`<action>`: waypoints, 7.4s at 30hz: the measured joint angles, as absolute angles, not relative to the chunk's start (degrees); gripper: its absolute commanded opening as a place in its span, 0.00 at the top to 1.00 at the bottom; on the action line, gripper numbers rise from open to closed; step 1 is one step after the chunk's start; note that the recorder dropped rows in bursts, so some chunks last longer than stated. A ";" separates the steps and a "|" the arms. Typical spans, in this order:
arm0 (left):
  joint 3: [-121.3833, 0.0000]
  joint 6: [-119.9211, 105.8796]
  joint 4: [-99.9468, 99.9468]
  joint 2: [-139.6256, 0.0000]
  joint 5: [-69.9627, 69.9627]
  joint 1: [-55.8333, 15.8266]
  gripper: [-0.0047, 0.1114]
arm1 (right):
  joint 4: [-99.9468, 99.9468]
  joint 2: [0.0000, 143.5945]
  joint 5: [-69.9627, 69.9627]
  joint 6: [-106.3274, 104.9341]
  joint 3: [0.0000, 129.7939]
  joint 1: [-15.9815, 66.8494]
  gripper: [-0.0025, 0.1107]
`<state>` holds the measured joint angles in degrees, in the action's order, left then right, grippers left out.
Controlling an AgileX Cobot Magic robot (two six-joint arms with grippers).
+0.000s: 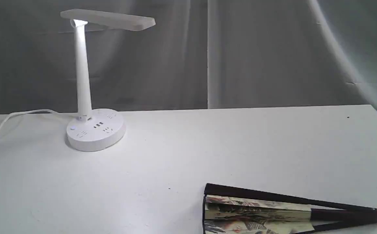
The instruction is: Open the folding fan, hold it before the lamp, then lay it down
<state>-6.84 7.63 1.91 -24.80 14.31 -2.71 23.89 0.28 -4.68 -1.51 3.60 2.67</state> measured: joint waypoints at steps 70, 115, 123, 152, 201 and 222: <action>-22.75 22.97 21.79 -79.44 22.37 -2.71 0.96 | 27.51 117.75 -48.44 -51.12 76.71 2.67 0.92; -22.75 23.45 21.79 -79.44 22.37 -2.71 0.96 | 35.29 123.21 -48.26 -55.48 77.84 2.67 0.98; -22.75 29.73 22.26 -79.44 22.29 -2.71 0.96 | 40.88 118.70 -49.40 -55.02 77.61 2.79 0.98; -23.87 66.43 58.78 -83.11 34.42 -2.71 0.96 | 58.18 115.67 -58.27 -55.02 77.61 2.89 0.98; -36.53 88.49 48.40 -108.87 65.93 -2.71 0.47 | 95.69 124.34 -69.03 -59.41 77.61 2.89 0.98; -52.08 99.66 45.40 -125.26 68.54 -8.96 0.45 | 97.94 124.34 -69.03 -58.55 77.61 2.89 0.98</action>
<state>-52.08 99.66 45.40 -125.26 68.54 -8.96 97.94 124.34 -69.03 -58.55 77.61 2.89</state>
